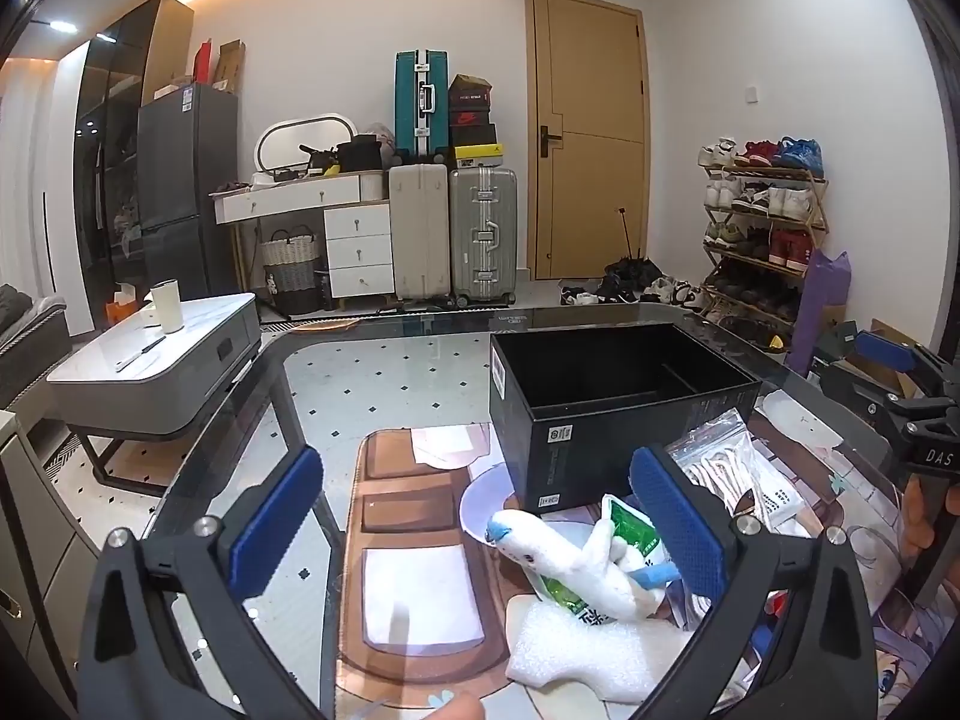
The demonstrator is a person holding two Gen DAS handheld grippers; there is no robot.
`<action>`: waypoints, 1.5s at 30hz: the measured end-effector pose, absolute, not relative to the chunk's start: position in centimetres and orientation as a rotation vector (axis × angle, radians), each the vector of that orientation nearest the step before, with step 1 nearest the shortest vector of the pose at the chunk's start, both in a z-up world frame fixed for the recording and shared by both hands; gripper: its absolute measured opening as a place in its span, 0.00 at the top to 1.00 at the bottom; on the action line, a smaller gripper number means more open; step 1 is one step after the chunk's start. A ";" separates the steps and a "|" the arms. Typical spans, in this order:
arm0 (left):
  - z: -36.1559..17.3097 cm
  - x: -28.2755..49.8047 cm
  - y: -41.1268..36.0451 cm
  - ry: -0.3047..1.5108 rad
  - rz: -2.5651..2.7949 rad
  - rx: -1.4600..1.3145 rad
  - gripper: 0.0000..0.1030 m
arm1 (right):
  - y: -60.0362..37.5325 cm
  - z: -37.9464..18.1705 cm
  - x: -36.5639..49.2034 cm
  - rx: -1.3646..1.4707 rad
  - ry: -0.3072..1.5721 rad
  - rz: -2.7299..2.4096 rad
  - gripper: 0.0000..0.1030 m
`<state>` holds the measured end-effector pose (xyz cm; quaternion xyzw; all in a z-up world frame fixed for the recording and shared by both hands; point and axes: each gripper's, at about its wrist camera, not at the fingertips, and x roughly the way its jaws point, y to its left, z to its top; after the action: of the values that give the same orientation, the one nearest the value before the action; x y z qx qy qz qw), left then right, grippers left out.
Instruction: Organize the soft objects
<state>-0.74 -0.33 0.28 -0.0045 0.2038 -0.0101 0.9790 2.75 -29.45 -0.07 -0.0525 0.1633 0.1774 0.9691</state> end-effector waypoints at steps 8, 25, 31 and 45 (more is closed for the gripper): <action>0.4 -0.9 -0.5 0.401 -0.023 0.001 0.00 | -29.8 0.0 2.7 -0.090 0.329 0.352 0.00; 0.4 -1.0 -0.4 0.399 -0.023 -0.008 0.00 | -29.9 0.1 2.6 -0.084 0.335 0.367 0.00; 0.5 -0.9 -0.3 0.400 -0.022 -0.014 0.00 | -29.8 0.1 2.4 -0.083 0.330 0.372 0.00; 0.6 -0.9 -0.3 0.404 -0.019 -0.013 0.00 | -29.7 0.3 2.4 -0.088 0.330 0.380 0.00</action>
<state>-0.88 -0.35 0.62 -0.0062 0.2007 -0.0094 0.9796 2.37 -29.66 0.27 -0.0433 0.1632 0.1880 0.9675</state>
